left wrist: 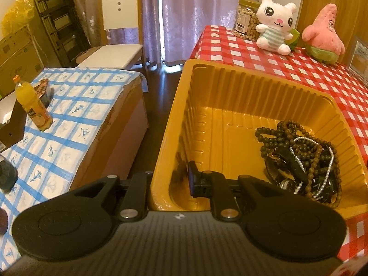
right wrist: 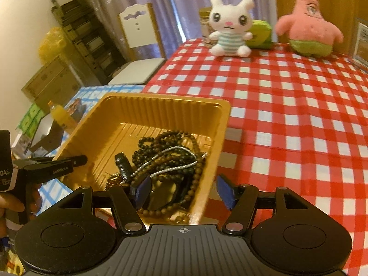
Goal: Organize jewelry
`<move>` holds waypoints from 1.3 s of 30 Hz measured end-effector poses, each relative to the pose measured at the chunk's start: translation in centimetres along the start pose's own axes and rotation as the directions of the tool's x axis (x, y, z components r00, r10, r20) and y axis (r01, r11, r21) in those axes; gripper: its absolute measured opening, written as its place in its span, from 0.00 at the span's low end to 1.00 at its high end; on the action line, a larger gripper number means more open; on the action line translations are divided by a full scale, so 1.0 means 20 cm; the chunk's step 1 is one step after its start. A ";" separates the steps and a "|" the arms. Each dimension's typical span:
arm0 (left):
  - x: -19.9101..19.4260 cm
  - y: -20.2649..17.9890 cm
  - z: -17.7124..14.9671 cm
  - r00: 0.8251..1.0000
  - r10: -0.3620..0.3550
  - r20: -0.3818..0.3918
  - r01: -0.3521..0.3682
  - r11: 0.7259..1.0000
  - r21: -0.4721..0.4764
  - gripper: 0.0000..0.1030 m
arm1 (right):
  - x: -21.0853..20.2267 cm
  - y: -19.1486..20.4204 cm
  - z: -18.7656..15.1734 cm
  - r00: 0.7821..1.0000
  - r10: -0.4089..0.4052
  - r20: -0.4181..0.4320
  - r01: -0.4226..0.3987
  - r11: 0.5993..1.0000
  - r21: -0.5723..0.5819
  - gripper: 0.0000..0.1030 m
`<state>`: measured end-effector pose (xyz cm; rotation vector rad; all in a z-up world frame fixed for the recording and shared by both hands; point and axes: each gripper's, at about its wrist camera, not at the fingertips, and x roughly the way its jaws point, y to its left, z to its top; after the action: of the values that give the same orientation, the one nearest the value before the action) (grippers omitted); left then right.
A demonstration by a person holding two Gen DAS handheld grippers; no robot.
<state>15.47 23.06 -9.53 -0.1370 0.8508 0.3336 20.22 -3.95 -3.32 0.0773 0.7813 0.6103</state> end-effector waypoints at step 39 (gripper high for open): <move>-0.28 -0.01 -0.04 0.997 -0.017 0.070 0.018 1.000 -0.022 0.75 | -0.35 -0.16 -0.26 0.958 -0.274 0.086 0.262 0.956 0.134 0.62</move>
<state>11.56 21.32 -5.81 -0.1531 0.7766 0.3299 14.36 -11.19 -3.59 0.1118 0.7126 0.2974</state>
